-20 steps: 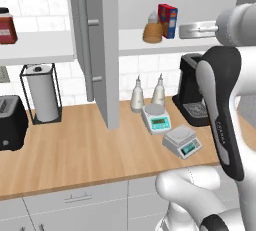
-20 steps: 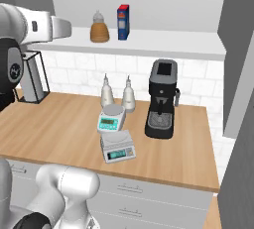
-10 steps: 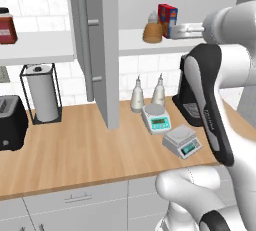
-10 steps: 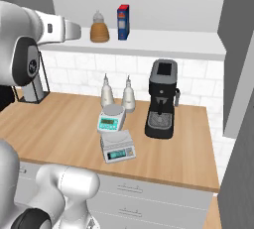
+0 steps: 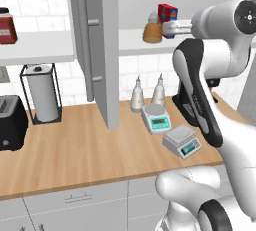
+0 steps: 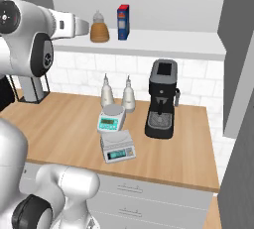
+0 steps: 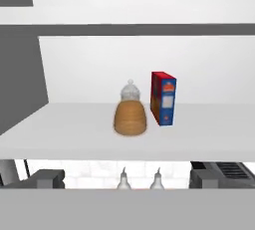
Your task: Pick the honey bottle and place it on the digital scale for weighing, and close the cabinet.
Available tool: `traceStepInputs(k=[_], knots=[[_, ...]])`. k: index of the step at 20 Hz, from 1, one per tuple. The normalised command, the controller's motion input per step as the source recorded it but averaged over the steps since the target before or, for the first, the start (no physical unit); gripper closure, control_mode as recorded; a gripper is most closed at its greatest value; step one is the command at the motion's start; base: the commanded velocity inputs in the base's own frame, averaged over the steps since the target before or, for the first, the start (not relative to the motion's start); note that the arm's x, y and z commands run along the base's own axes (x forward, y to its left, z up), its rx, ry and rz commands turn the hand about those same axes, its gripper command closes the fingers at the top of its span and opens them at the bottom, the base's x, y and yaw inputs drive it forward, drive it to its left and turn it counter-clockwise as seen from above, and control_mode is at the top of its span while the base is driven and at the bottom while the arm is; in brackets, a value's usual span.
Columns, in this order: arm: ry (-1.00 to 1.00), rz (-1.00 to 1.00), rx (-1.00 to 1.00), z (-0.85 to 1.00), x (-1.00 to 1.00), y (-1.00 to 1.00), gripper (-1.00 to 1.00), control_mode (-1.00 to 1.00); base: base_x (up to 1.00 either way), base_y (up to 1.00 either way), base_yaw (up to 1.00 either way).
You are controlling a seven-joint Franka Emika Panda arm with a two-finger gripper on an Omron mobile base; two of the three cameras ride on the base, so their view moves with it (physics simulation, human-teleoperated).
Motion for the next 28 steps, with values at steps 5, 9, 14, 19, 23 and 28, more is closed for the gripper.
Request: traceStepInputs(k=[5, 9, 14, 19, 23, 28], knots=[[0.00, 0.00, 0.00, 0.00, 0.41, 0.00, -1.00, -1.00, 0.00, 0.00, 0.00], [0.00, 0.00, 0.00, 0.00, 0.37, 0.00, -1.00, -1.00, 0.00, 0.00, 0.00], [0.00, 0.00, 0.00, 0.00, 0.35, 0.00, -1.00, -1.00, 0.00, 0.00, 0.00], [0.00, 0.00, 0.00, 0.00, 0.30, 0.00, -1.00, -1.00, 0.00, 0.00, 0.00], [0.00, 0.00, 0.00, -0.08, 0.23, 0.00, -1.00, -1.00, 0.00, 0.00, 0.00], [0.00, 0.00, 0.00, -0.16, 0.59, 0.01, -1.00, -1.00, 0.00, 0.00, 0.00]])
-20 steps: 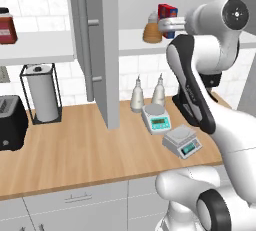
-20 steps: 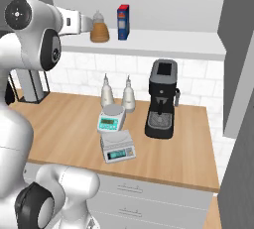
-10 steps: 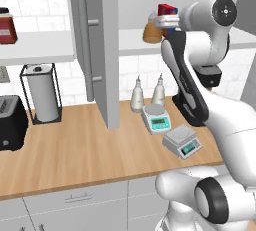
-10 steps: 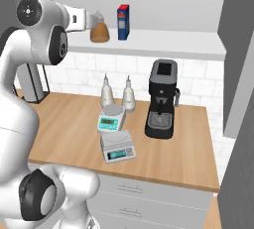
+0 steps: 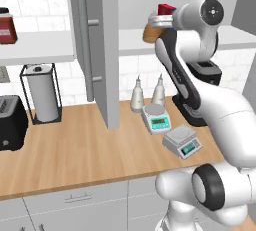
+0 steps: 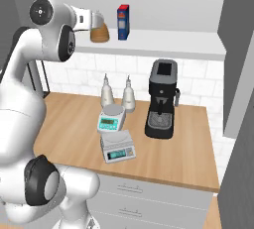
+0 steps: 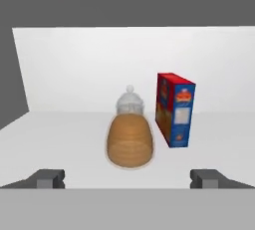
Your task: Pick the honey bottle and place it on the digital scale for weighing, and close the cabinet.
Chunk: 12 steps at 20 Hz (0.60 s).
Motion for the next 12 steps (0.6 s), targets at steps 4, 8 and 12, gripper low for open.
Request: traceStepInputs(k=[4, 8, 12], knots=[[0.00, 0.00, 0.00, 0.00, 0.55, 0.00, -1.00, -1.00, 0.00, 0.00, 0.00], [0.00, 0.00, 0.00, 0.00, 0.53, 0.00, -1.00, -1.00, 0.00, 0.00, 0.00], [0.01, 0.00, 0.00, -0.02, 0.49, 0.01, -1.00, -1.00, 0.00, 0.00, 0.00]])
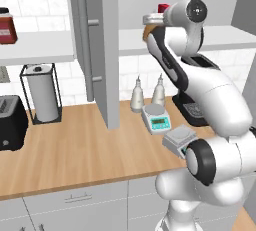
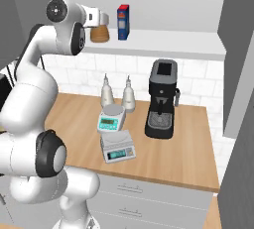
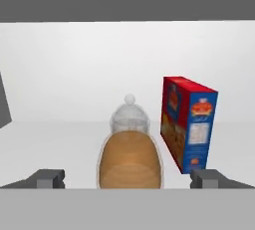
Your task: Pick the honey bottle and place it on the digital scale for weighing, and close the cabinet.
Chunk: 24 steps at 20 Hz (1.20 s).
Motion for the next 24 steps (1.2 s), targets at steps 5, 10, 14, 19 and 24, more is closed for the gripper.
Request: traceStepInputs(k=[5, 10, 14, 19, 24], knots=[[0.01, 0.00, 0.00, 0.00, 0.50, 0.04, -1.00, -1.00, 0.00, 0.00, 0.00], [0.00, 0.00, 0.00, -0.07, 0.41, 0.00, -1.00, -1.00, 0.00, 0.00, 0.00], [0.00, 0.00, 0.00, -0.18, 0.36, 0.00, -1.00, -1.00, 0.00, 0.00, 0.00], [0.00, 0.00, 0.00, 0.00, 0.38, 0.00, -1.00, -1.00, 0.00, 0.00, 0.00], [0.00, 0.00, 0.00, 0.00, 0.41, 0.02, -1.00, -1.00, 0.00, 0.00, 0.00]])
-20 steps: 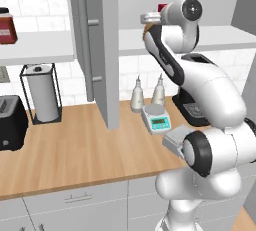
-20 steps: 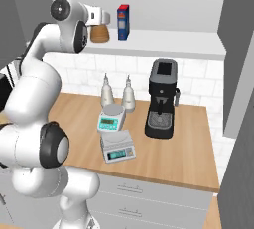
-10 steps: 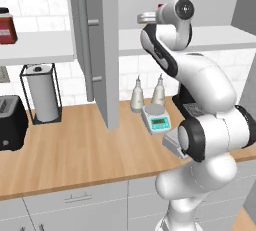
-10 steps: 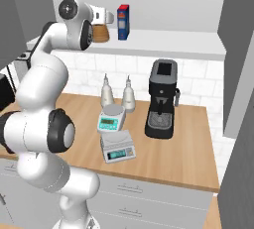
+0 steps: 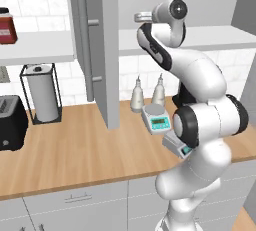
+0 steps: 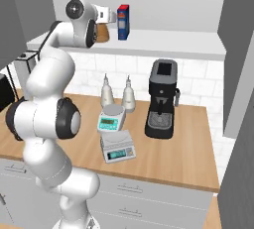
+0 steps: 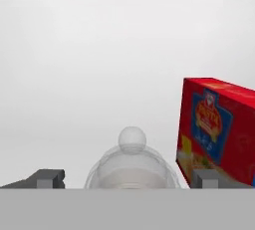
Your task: Pick the honey bottle and place it on the digital scale for weighing, and close the cabinet.
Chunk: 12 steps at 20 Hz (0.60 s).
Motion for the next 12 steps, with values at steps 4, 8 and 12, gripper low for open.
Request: traceStepInputs(k=[4, 8, 12], knots=[[0.00, 0.00, 0.00, 0.00, 0.37, 0.05, -1.00, -1.00, 0.00, 0.00, 0.00], [0.00, 0.00, 0.00, -0.01, 0.28, 0.09, -1.00, -1.00, 0.00, 0.00, 0.00], [0.00, 0.00, 0.00, -0.24, 0.01, 0.04, 1.00, -1.00, 0.00, 0.00, 0.00]])
